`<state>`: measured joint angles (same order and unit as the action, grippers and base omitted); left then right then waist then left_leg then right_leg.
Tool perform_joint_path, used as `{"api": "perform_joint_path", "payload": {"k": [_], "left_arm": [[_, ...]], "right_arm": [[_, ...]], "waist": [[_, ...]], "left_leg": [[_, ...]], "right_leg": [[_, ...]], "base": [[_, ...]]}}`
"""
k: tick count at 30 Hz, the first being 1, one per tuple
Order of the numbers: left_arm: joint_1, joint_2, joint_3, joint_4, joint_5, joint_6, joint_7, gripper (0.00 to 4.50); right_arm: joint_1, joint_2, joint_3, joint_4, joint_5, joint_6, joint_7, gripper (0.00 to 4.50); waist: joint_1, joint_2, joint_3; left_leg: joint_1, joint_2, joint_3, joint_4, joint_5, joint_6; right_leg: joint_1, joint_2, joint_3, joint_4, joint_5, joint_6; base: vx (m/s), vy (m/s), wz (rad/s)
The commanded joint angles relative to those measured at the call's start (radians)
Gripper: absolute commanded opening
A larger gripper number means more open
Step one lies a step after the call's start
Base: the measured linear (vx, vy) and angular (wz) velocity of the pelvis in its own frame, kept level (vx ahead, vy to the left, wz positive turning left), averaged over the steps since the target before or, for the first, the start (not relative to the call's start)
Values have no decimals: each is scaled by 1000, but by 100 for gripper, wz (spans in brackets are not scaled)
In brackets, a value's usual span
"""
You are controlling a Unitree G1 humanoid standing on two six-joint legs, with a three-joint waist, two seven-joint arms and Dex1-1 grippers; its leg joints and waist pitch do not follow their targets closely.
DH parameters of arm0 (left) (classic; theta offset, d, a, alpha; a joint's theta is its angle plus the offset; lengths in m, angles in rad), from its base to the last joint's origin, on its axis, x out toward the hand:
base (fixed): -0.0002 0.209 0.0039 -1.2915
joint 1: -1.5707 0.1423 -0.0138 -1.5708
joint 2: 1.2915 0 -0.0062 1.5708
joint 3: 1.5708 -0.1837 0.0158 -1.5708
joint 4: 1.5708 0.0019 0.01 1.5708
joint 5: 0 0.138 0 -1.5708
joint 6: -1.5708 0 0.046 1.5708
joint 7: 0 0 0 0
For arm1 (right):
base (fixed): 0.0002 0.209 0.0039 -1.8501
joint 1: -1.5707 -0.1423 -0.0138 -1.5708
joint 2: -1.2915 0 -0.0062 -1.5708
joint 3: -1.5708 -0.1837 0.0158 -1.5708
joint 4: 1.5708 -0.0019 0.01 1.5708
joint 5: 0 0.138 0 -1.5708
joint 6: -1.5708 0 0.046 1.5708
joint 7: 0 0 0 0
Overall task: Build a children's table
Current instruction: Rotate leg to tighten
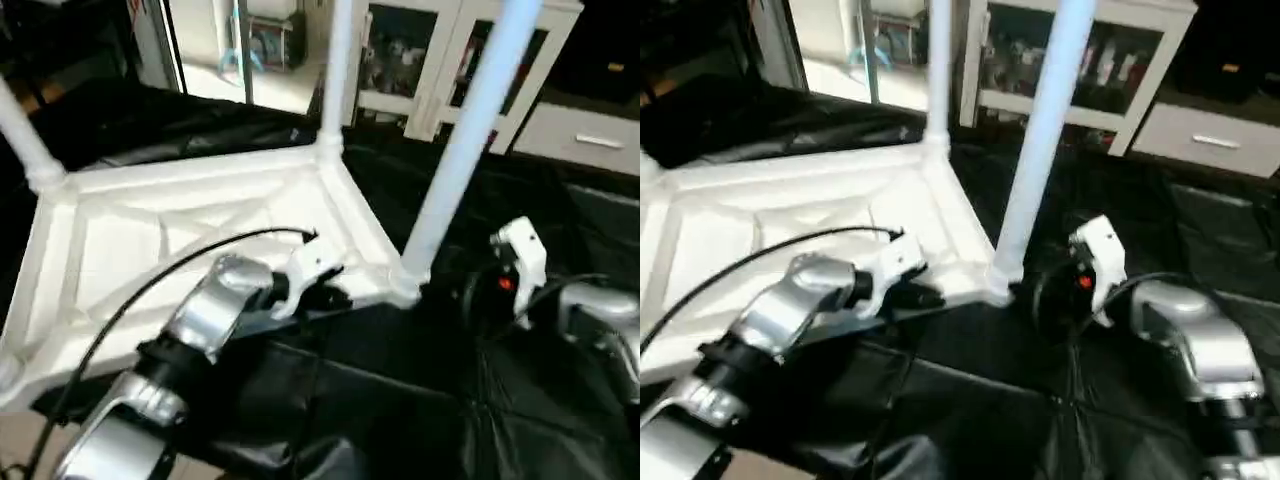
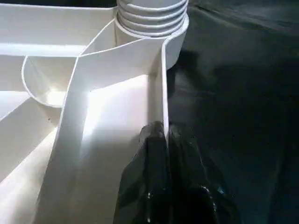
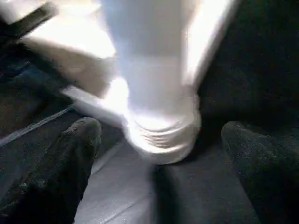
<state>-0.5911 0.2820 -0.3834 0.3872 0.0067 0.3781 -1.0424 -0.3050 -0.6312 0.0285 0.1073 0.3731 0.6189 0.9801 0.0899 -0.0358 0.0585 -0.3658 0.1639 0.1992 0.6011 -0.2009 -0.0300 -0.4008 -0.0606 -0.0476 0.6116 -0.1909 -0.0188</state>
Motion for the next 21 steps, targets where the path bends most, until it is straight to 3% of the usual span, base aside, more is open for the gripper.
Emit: {"api": "perform_joint_path", "payload": {"k": [1, 4, 8, 13, 16, 17, 21], "left_arm": [[12, -3, -39, -37, -19, 14, -53, 0], [17, 0, -43, -50, -19, 21, -62, 0], [18, 0, -48, -59, -18, 29, -68, 0], [22, 5, -59, -74, -18, 38, -76, 0], [23, 6, -62, -78, -18, 42, -77, 0], [24, 7, -62, -80, -18, 45, -77, 0], [29, 11, -64, -89, -18, 50, -78, 0]], "right_arm": [[-3, -26, 32, -10, 2, -19, 72, 448], [-51, -32, 79, 62, -60, -75, 86, 448], [-88, -16, 109, 105, -91, -114, 92, 448], [-136, 11, 159, 178, -149, -157, 74, 448], [-152, 19, 163, 206, -150, -169, 87, 448], [-158, 22, 163, 218, -151, -175, 93, 431], [-169, 24, 165, 239, -157, -186, 107, 400]], "waist": [[4, -12, -64], [5, -15, -63], [5, -19, -64], [7, -21, -67], [7, -21, -67], [5, -27, -67], [5, -26, -68]], "left_leg": [[15, 79, -33, -65, -96, 80], [16, 78, -31, -64, -98, 75], [15, 76, -32, -63, -97, 66], [13, 75, -31, -60, -70, 77], [15, 75, -31, -60, -70, 81], [14, 75, -31, -60, -71, 83], [14, 75, -31, -59, -73, 83]], "right_leg": [[52, -101, 51, -64, -108, -247], [47, -101, 50, -67, -131, -252], [49, -100, 51, -65, -136, -249], [51, -100, 50, -59, -100, -254], [51, -99, 50, -60, -101, -254], [51, -98, 49, -60, -98, -255], [52, -100, 49, -59, -107, -255]], "base": [[0, 0, 0], [0, 0, 0], [0, 0, 0], [0, 0, 0], [0, 0, 0], [0, 0, 0], [0, 0, 0]]}}
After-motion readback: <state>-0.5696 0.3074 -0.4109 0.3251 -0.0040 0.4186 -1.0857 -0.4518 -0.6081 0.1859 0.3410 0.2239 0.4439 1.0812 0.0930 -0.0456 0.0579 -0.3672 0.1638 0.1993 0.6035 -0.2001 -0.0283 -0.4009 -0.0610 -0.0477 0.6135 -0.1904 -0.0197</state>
